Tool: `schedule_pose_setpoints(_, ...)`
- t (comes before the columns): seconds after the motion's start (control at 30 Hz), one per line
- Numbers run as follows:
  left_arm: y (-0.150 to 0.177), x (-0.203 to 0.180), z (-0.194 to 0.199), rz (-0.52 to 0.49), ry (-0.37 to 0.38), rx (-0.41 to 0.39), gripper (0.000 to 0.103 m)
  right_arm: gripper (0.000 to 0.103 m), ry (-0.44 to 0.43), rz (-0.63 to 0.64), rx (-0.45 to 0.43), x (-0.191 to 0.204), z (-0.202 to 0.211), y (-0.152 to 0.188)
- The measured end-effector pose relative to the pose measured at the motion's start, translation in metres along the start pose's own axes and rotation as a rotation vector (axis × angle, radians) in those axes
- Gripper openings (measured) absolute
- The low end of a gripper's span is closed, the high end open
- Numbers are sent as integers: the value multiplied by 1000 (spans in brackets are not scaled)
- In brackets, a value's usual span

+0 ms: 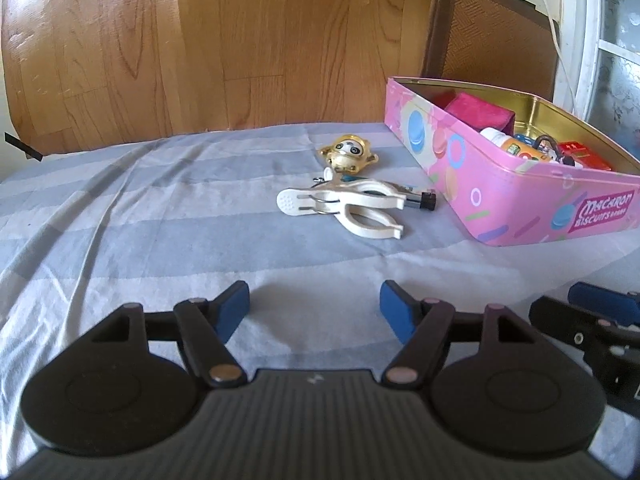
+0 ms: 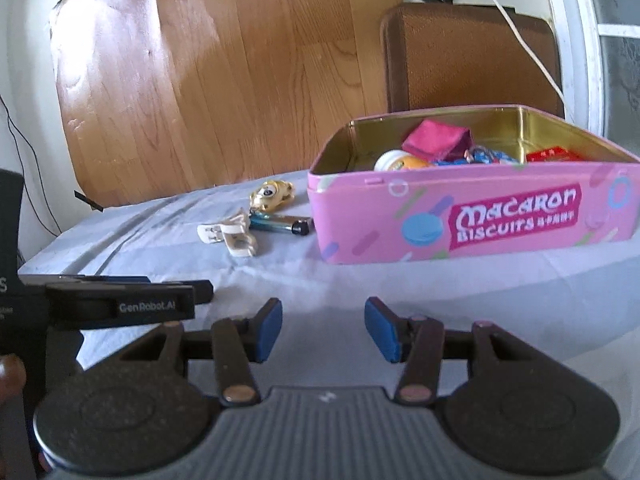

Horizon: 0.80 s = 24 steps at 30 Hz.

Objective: Organize rigid objects
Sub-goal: 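Move the open left gripper toward the white plastic clip on the bed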

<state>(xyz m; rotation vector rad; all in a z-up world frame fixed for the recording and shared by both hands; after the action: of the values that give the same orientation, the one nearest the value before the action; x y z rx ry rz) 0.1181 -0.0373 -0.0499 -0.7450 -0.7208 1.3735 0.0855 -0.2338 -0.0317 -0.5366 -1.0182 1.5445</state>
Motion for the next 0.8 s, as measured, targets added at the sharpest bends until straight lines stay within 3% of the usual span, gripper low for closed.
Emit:
schedule_pose_setpoints(0.53, 0, 6, 0, 25, 23, -5, 76, 49, -12, 1, 27, 1, -6, 2)
schedule_pose_setpoints(0.6, -2, 22, 8, 96, 0, -43, 76, 49, -32, 24, 28, 7, -7, -1)
schedule_pose_setpoints(0.67, -4, 48, 15, 152, -83, -98, 76, 49, -55, 68, 25, 18, -10, -6)
schedule_pose_setpoints(0.73, -4, 73, 17, 212, -143, -118, 75, 49, -91, 133, 31, 36, -14, -11)
schedule_pose_setpoints(0.8, -2, 94, 16, 312, -154, -119, 75, 47, -123, 229, 17, 58, -22, -18)
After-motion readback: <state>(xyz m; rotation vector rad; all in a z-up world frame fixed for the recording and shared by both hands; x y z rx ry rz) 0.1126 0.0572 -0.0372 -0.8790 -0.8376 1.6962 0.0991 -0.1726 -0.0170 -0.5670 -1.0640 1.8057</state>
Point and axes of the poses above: each gripper's, at about its wrist camera, not at the fingertips, and z roughly against the way its jaws point, x to its left, y to its underside, the point moved 7 cm from there along -z, roughly the way its jaws point
